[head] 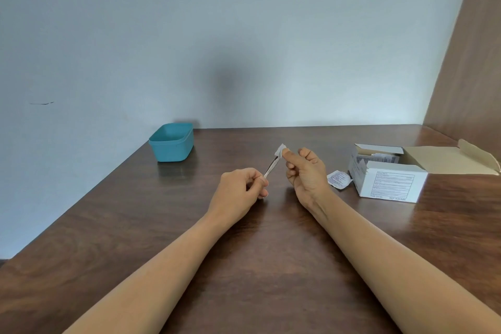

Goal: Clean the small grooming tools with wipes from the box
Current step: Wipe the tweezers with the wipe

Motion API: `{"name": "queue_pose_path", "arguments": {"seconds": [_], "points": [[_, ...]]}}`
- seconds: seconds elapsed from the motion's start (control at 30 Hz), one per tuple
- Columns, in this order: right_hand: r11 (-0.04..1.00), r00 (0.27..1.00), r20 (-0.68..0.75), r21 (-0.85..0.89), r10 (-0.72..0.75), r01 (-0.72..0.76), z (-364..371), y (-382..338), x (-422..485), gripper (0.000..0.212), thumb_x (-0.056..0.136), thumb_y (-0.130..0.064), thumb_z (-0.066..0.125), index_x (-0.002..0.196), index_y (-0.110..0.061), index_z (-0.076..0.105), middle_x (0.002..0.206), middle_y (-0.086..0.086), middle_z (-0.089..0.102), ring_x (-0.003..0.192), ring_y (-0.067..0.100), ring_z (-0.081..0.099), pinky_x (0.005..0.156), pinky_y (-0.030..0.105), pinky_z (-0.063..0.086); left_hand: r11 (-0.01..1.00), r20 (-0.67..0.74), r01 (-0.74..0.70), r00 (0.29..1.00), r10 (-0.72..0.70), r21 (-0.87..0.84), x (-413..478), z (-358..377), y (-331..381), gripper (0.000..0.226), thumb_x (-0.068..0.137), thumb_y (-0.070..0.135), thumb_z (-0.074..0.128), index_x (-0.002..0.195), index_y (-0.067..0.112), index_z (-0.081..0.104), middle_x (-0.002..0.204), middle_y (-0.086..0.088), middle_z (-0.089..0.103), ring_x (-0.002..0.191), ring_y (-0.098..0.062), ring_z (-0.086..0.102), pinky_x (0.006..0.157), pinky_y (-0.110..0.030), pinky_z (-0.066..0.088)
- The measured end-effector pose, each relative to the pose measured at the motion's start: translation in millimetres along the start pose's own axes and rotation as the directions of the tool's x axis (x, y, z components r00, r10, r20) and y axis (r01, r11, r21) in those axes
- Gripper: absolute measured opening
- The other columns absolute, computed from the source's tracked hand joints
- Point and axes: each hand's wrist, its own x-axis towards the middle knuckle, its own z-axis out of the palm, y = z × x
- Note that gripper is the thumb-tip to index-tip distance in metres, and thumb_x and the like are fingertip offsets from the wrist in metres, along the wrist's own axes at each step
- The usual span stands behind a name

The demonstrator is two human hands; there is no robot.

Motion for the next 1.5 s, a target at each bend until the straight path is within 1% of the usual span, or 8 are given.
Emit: {"name": "queue_pose_path", "arguments": {"seconds": [0.27,0.47,0.7,0.9,1.0,1.1,1.23,1.5], "points": [[0.999,0.998,-0.037,-0.024,0.043,-0.044,2.0,0.5,2.8,0.046,0.081,-0.007,0.072,0.069,-0.024,0.031,0.066,-0.001,0.056,0.044,0.004,0.041,0.042,0.015,0.031,1.0,0.002,-0.006,1.0,0.006,-0.008,-0.4,-0.3,1.7,0.017,0.094,0.018,0.055,0.088,0.015,0.071,0.07,0.007,0.072,0.065,0.0,0.069,0.076,-0.025,0.058],[0.999,0.999,-0.034,-0.018,0.041,-0.041,1.1,-2.1,1.1,0.04,0.084,0.001,0.064,0.07,-0.022,0.035,0.052,-0.006,0.05,0.044,0.004,0.043,0.041,0.014,0.031,1.0,-0.001,0.004,1.0,-0.004,0.01,-0.3,-1.1,1.1,0.017,0.093,0.019,0.056,0.088,0.014,0.071,0.07,0.007,0.073,0.065,0.0,0.068,0.077,-0.027,0.057],[0.994,0.996,0.02,0.068,0.089,-0.09,3.8,-1.9,-3.1,0.045,0.08,0.004,0.068,0.073,-0.023,0.033,0.064,-0.001,0.069,0.045,0.002,0.05,0.044,0.014,0.035,1.0,0.003,-0.007,1.0,0.007,0.021,-0.4,-1.6,1.5,0.017,0.094,0.019,0.055,0.089,0.016,0.071,0.07,0.009,0.072,0.066,0.001,0.068,0.077,-0.028,0.058],[0.996,0.996,0.007,0.027,0.087,-0.087,2.8,-0.7,-2.3,0.041,0.081,-0.002,0.07,0.07,-0.022,0.036,0.062,-0.002,0.053,0.046,0.005,0.045,0.044,0.016,0.036,0.999,-0.002,-0.022,1.0,0.022,0.032,-0.8,-1.2,2.6,0.017,0.094,0.02,0.055,0.088,0.017,0.071,0.071,0.01,0.072,0.066,0.002,0.067,0.077,-0.027,0.057],[0.996,0.996,0.031,-0.02,0.084,-0.083,1.4,-0.2,-3.2,0.037,0.084,0.0,0.066,0.071,-0.021,0.038,0.074,0.007,0.059,0.046,0.005,0.048,0.044,0.015,0.038,0.999,-0.001,-0.02,1.0,0.02,0.044,0.0,-1.2,2.0,0.017,0.094,0.02,0.054,0.087,0.018,0.07,0.07,0.01,0.072,0.066,0.003,0.067,0.077,-0.026,0.057],[0.998,0.997,0.028,-0.014,0.066,-0.066,2.1,-1.7,-4.6,0.038,0.082,0.003,0.066,0.074,-0.022,0.039,0.059,-0.001,0.062,0.046,0.004,0.05,0.045,0.014,0.038,0.999,-0.004,-0.02,1.0,0.02,0.039,0.2,-1.5,1.2,0.017,0.094,0.02,0.054,0.087,0.018,0.07,0.07,0.01,0.072,0.066,0.003,0.067,0.077,-0.027,0.057],[0.998,0.998,0.022,0.012,0.058,-0.058,3.9,-2.7,-6.6,0.043,0.08,0.004,0.069,0.075,-0.024,0.036,0.068,0.0,0.07,0.054,0.002,0.06,0.047,0.014,0.036,0.999,0.002,-0.019,1.0,0.019,0.037,-0.2,-1.7,1.3,0.017,0.094,0.021,0.055,0.089,0.018,0.07,0.072,0.009,0.072,0.067,0.003,0.067,0.077,-0.026,0.057],[0.991,0.999,-0.049,-0.134,0.023,-0.029,6.7,1.0,-8.6,0.043,0.082,-0.004,0.07,0.069,-0.022,0.033,0.06,0.0,0.048,0.05,0.009,0.042,0.049,0.019,0.034,0.998,0.006,-0.03,1.0,0.03,0.054,0.1,-0.9,0.7,0.017,0.094,0.02,0.055,0.087,0.017,0.07,0.071,0.01,0.072,0.066,0.004,0.066,0.076,-0.023,0.055]]}}
